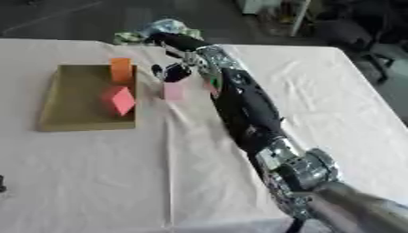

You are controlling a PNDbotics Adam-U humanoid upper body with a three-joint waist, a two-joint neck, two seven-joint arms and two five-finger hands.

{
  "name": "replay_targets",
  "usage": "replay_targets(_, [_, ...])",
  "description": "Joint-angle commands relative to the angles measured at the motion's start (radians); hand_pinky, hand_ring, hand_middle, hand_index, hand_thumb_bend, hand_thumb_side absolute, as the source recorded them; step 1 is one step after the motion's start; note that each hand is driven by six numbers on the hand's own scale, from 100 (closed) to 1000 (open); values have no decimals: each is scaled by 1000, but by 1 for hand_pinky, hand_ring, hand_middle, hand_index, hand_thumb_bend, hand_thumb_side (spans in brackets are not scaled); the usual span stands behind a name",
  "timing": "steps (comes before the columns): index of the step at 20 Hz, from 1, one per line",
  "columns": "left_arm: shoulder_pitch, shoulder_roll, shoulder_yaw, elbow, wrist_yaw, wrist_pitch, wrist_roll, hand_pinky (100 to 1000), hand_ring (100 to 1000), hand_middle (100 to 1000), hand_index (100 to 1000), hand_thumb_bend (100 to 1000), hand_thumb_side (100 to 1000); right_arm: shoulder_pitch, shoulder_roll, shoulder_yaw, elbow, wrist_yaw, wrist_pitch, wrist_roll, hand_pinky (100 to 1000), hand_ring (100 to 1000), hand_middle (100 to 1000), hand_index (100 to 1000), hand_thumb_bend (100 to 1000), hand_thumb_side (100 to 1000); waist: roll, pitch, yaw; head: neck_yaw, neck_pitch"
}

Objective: Pick up objects on the table and place them in the box.

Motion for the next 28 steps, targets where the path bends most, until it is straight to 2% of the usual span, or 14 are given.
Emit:
replay_targets(1, [-3, 23, 11, -12, -3, -2, 5, 799, 572, 574, 736, 100, 1000, -26, -43, -37, 36, 9, 54, 42, 908, 966, 984, 1000, 137, 227, -3, -16, -2, 3, 4])
replay_targets(4, [-2, 25, 12, -12, -3, -1, 7, 799, 571, 574, 736, 100, 1000, -24, -51, -54, 65, 2, 83, 48, 907, 966, 981, 1000, 125, 257, -3, -14, -4, 5, 4])
replay_targets(7, [-3, 24, 11, -13, -3, -1, 6, 799, 571, 574, 736, 100, 1000, -23, -51, -54, 79, -10, 87, 53, 907, 965, 980, 1000, 123, 280, -3, -12, -6, 6, 4])
replay_targets(11, [-3, 24, 13, -13, -3, -2, 7, 799, 571, 573, 736, 100, 1000, -23, -46, -47, 72, -38, 68, 66, 907, 960, 980, 1000, 126, 369, -1, -10, -7, 6, 4])
replay_targets(12, [-3, 25, 13, -13, -3, -2, 8, 799, 571, 573, 736, 100, 1000, -23, -46, -45, 68, -50, 59, 73, 908, 961, 981, 1000, 145, 432, -1, -9, -7, 6, 4])
replay_targets(15, [-2, 25, 13, -12, -3, -1, 8, 799, 571, 573, 736, 100, 1000, -23, -48, -28, 56, -74, 33, 111, 912, 971, 987, 1000, 174, 464, -2, -10, -9, 6, 4])
replay_targets(16, [-2, 24, 12, -12, -3, -1, 7, 799, 571, 573, 736, 100, 1000, -23, -48, -20, 54, -74, 26, 127, 912, 974, 987, 1000, 231, 458, -2, -10, -10, 6, 4])
replay_targets(17, [-2, 24, 12, -12, -3, -1, 7, 799, 571, 573, 736, 100, 1000, -22, -48, -12, 53, -68, 21, 143, 913, 976, 988, 1000, 199, 474, -2, -11, -10, 5, 4])
replay_targets(18, [-2, 24, 12, -12, -3, -1, 7, 799, 571, 573, 736, 100, 1000, -22, -47, -5, 52, -60, 18, 157, 915, 981, 990, 1000, 216, 479, -3, -11, -10, 5, 4])
replay_targets(23, [-2, 24, 13, -13, -3, -1, 7, 800, 570, 573, 736, 100, 1000, -18, -30, 14, 59, -2, 11, 193, 916, 988, 991, 1000, 257, 475, -1, -10, -9, 2, 4])
replay_targets(25, [-3, 23, 12, -13, -2, -1, 6, 800, 570, 573, 736, 100, 1000, -17, -21, 16, 61, 24, 10, 191, 912, 978, 968, 1000, 251, 445, -1, -9, -8, 1, 4])
replay_targets(27, [-3, 23, 12, -13, -2, -1, 6, 800, 570, 573, 736, 100, 1000, -16, -14, 10, 53, 38, 8, 168, 896, 940, 898, 1000, 218, 358, -1, -9, -8, 0, 4])
replay_targets(28, [-3, 23, 12, -13, -2, -1, 6, 800, 570, 573, 736, 100, 1000, -15, -12, 7, 46, 42, 7, 147, 879, 902, 832, 985, 197, 289, -1, -9, -7, -1, 4])
